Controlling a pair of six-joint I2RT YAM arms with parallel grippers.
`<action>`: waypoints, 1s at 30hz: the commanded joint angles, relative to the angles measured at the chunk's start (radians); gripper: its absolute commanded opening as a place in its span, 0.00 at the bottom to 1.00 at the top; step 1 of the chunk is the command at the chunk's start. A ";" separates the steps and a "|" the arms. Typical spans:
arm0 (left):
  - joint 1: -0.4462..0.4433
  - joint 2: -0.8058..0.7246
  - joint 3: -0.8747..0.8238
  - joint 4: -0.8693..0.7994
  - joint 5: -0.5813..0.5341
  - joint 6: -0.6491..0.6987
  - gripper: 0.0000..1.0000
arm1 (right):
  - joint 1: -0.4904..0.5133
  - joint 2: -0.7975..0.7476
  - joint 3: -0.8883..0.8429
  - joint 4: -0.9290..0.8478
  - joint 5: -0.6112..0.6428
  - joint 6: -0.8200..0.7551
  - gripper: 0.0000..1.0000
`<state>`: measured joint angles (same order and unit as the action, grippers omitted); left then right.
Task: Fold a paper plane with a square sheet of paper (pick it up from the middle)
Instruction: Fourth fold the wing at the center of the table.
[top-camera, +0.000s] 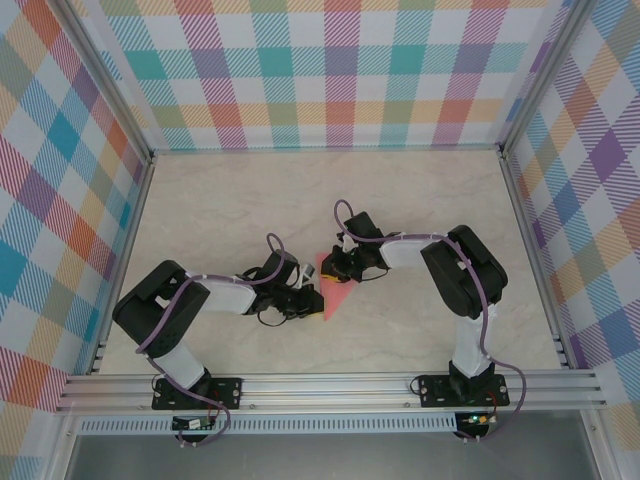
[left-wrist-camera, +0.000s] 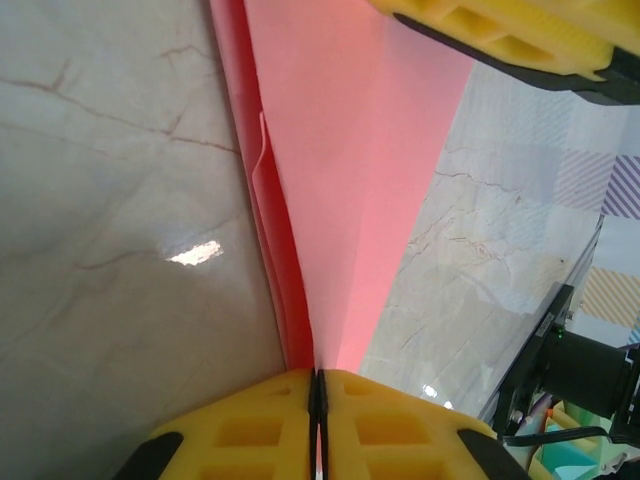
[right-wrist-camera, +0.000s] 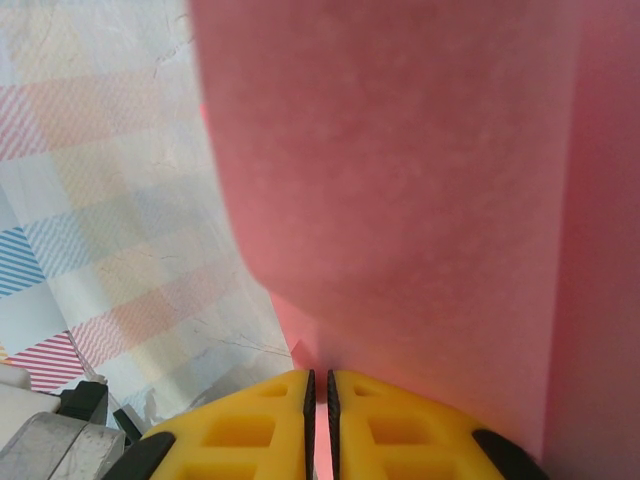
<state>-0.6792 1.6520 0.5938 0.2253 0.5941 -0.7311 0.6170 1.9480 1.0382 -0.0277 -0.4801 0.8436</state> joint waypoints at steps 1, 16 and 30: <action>-0.003 -0.006 0.012 -0.067 0.041 0.027 0.08 | 0.005 0.065 -0.013 -0.081 0.047 -0.024 0.15; -0.001 -0.288 -0.032 -0.268 -0.104 0.030 0.17 | 0.007 0.070 -0.021 -0.090 0.058 -0.026 0.14; 0.007 -0.186 0.065 -0.039 -0.075 -0.131 0.17 | 0.007 0.078 -0.017 -0.099 0.060 -0.031 0.14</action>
<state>-0.6781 1.4128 0.6384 0.0860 0.4847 -0.8097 0.6170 1.9511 1.0420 -0.0353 -0.4805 0.8288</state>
